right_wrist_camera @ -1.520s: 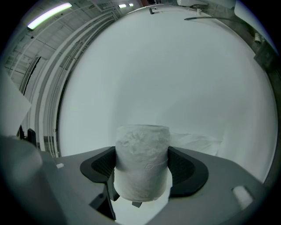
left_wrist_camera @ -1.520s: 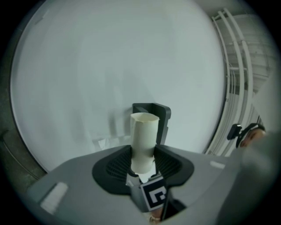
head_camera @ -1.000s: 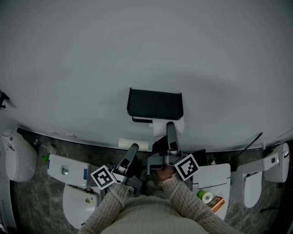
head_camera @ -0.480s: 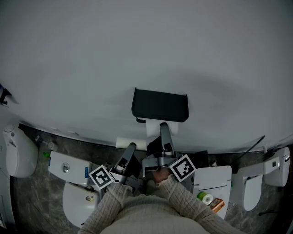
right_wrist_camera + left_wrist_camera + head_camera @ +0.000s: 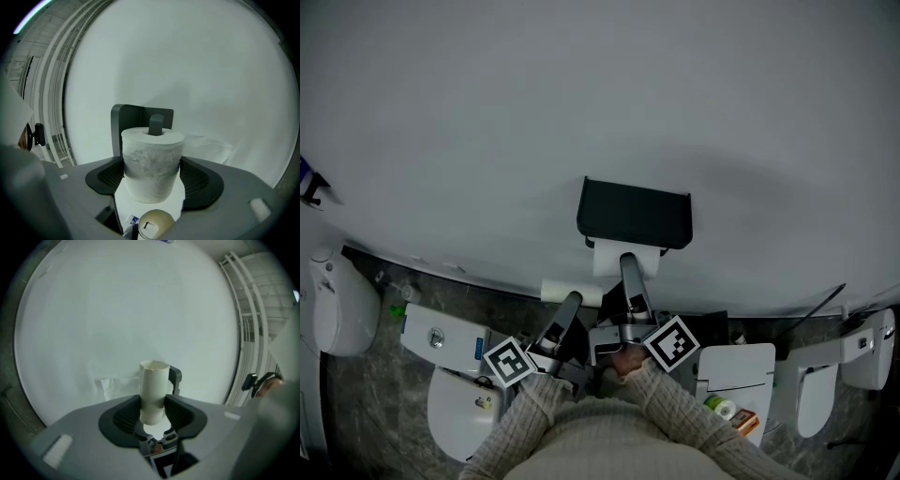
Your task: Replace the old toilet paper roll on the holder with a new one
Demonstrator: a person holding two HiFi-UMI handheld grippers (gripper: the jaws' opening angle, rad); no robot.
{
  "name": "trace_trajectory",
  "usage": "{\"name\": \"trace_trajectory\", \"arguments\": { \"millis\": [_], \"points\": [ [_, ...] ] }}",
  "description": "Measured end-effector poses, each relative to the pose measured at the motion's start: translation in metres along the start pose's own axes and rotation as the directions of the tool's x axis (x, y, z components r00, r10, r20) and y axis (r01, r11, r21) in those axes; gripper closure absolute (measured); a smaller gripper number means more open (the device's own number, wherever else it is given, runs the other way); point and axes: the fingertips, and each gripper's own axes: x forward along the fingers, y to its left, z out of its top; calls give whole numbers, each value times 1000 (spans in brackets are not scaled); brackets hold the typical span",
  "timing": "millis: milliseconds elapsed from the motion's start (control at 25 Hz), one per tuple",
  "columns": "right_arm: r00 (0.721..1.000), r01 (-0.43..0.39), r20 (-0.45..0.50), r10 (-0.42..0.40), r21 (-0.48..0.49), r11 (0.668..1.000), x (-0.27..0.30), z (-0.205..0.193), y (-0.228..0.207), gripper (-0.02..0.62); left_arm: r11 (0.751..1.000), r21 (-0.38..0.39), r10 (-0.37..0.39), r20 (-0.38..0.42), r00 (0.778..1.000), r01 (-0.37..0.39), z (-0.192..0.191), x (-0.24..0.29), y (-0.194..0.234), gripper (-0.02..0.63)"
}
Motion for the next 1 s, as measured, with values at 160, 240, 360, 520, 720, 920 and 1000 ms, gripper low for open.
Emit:
{"name": "trace_trajectory", "arguments": {
  "millis": [160, 240, 360, 520, 720, 920, 1000],
  "points": [
    [999, -2, -50, 1, -17, 1000, -3, -6, 2, 224, 1000, -7, -3, -9, 1000, 3, -5, 1, -1, 453],
    [997, -7, -74, 5, -20, 1000, -5, -10, 3, 224, 1000, -11, -3, -14, 1000, 3, -7, 1, -1, 453],
    [995, -14, -99, 11, -33, 999, -8, -11, 5, 224, 1000, -10, -6, -24, 1000, 6, -11, 2, -2, 453],
    [991, -12, -135, 3, -61, 998, -15, -14, 7, 224, 1000, -12, -7, -34, 999, 7, -16, 2, -2, 453],
    [986, 12, -167, -26, -81, 997, -29, -14, 1, 233, 1000, -20, -10, -54, 998, 9, -23, 4, -2, 453],
    [978, 30, -204, -46, -83, 996, -46, -12, -2, 278, 1000, -22, -15, -77, 997, 14, -30, 6, -3, 453],
    [977, 34, -207, -56, -108, 994, -53, -7, -2, 305, 1000, -22, -16, -86, 996, 14, -32, 6, -3, 453]
  ]
}}
